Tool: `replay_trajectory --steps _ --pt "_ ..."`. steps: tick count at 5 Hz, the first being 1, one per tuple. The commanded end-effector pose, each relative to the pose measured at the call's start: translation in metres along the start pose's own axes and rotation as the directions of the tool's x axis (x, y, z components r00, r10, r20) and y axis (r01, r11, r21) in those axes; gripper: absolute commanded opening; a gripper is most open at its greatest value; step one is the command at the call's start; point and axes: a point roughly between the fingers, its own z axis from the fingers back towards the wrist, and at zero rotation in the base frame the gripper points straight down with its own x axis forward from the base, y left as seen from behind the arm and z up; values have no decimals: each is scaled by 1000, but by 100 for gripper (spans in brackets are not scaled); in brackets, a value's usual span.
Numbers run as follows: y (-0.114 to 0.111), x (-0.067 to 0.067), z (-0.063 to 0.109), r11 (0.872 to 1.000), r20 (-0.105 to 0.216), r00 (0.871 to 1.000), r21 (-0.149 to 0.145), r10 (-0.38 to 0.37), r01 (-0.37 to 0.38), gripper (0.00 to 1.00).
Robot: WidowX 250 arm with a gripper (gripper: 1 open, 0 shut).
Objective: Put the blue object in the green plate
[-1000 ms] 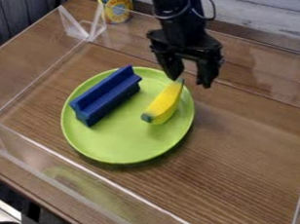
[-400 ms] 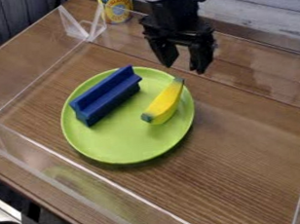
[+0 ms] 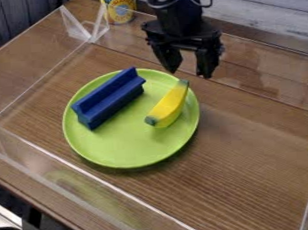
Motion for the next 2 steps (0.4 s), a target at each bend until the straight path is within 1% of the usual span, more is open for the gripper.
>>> replay_trajectory --steps 1,2 --pt "-7 1 0 1000 26 999 -3 -25 25 100" --pt "-7 12 -11 998 45 998 21 52 -53 100"
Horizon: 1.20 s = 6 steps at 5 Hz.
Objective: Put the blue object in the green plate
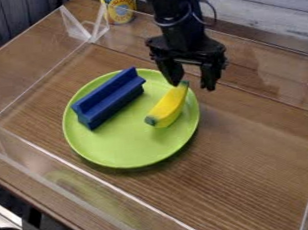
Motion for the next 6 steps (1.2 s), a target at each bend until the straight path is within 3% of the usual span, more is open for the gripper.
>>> replay_trajectory --steps 1,2,4,6 --pt "-5 23 11 998 80 995 25 58 -60 100" --pt "-6 19 28 999 61 997 8 -37 37 100" --pt "3 15 19 993 24 992 -16 -120 120 100" --pt "14 8 2 995 8 996 -15 -94 94 100"
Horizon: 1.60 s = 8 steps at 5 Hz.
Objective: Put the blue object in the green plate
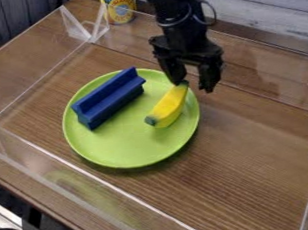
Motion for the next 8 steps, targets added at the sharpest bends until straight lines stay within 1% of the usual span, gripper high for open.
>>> replay_trajectory --steps 1,2,3,4,5,6,8 --pt "19 13 6 1000 30 1000 2 2 -2 100" --pt "35 21 2 1000 28 1000 1 -1 1 0" --pt "32 16 -1 1000 26 1000 3 -5 5 0" --pt "29 9 6 1000 31 1000 10 -4 4 0" --pt "19 7 4 998 29 998 0 -56 56 0" --pt "9 5 0 994 24 994 -12 -106 106 0" --pt "12 -1 8 1000 41 999 17 -8 7 0"
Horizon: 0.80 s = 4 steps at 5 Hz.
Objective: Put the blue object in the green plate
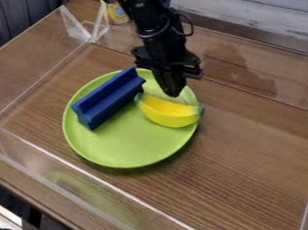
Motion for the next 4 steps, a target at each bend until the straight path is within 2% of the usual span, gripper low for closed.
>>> replay_trajectory --steps 1,2,4 --pt "5 16 18 1000 61 998 21 9 -11 0" --pt "15 22 24 999 75 996 27 39 -41 0" --pt "17 16 57 999 71 997 8 -32 31 0"
